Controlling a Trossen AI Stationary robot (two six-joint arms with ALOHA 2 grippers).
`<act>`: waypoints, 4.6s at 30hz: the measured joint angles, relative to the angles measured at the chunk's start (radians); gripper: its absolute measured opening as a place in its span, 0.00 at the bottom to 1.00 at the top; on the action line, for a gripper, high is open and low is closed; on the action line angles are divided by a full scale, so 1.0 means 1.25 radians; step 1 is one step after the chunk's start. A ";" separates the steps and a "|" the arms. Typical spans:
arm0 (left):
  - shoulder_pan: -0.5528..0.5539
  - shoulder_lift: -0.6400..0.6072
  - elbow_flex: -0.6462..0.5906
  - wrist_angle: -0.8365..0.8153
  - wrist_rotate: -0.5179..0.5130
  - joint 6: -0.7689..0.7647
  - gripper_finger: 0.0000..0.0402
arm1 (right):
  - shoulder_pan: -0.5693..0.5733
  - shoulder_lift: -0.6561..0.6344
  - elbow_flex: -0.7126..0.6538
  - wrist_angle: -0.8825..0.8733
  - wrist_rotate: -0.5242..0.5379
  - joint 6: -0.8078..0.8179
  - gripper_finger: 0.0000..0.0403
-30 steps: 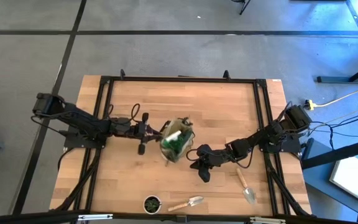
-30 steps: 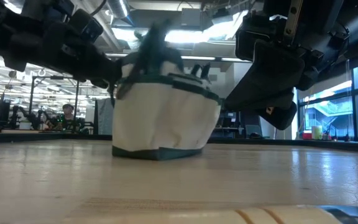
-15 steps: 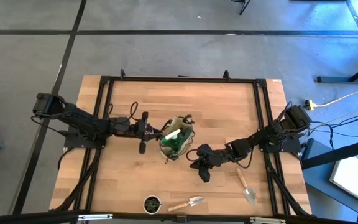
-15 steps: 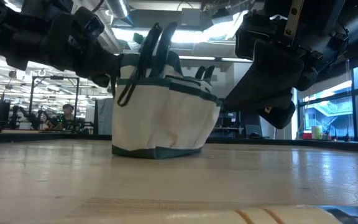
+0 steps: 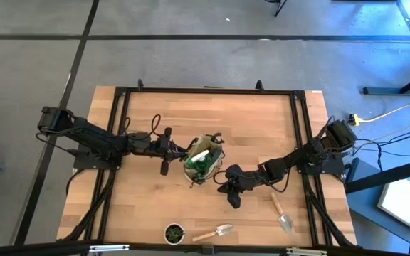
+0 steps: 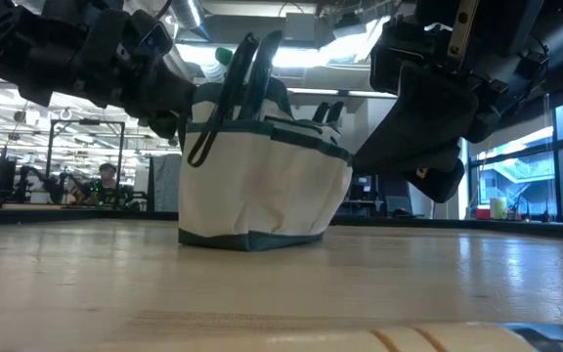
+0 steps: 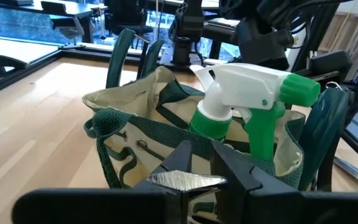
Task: Pick & Place Garden tools in Gardening bag
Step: Put the brown hand rake into the side pocket of the green gardening bag, then adjust the green gardening bag
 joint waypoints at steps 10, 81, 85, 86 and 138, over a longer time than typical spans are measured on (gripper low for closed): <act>0.000 0.000 0.001 0.000 -0.014 -0.001 0.23 | 0.000 0.000 0.000 0.000 0.000 0.000 0.04; 0.226 -0.071 -0.059 -0.032 -0.044 -0.079 0.00 | 0.003 0.000 0.000 -0.245 0.350 0.207 0.00; 0.219 -0.096 -0.060 -0.142 -0.109 -0.107 0.00 | 0.003 0.000 0.000 -0.246 0.350 0.207 0.00; 0.215 -0.104 -0.060 -0.164 -0.135 -0.104 0.00 | 0.003 0.000 0.000 -0.247 0.350 0.203 0.00; -0.224 0.351 0.046 0.059 -0.504 -0.325 0.00 | -0.149 0.000 0.000 -0.171 0.286 0.013 0.00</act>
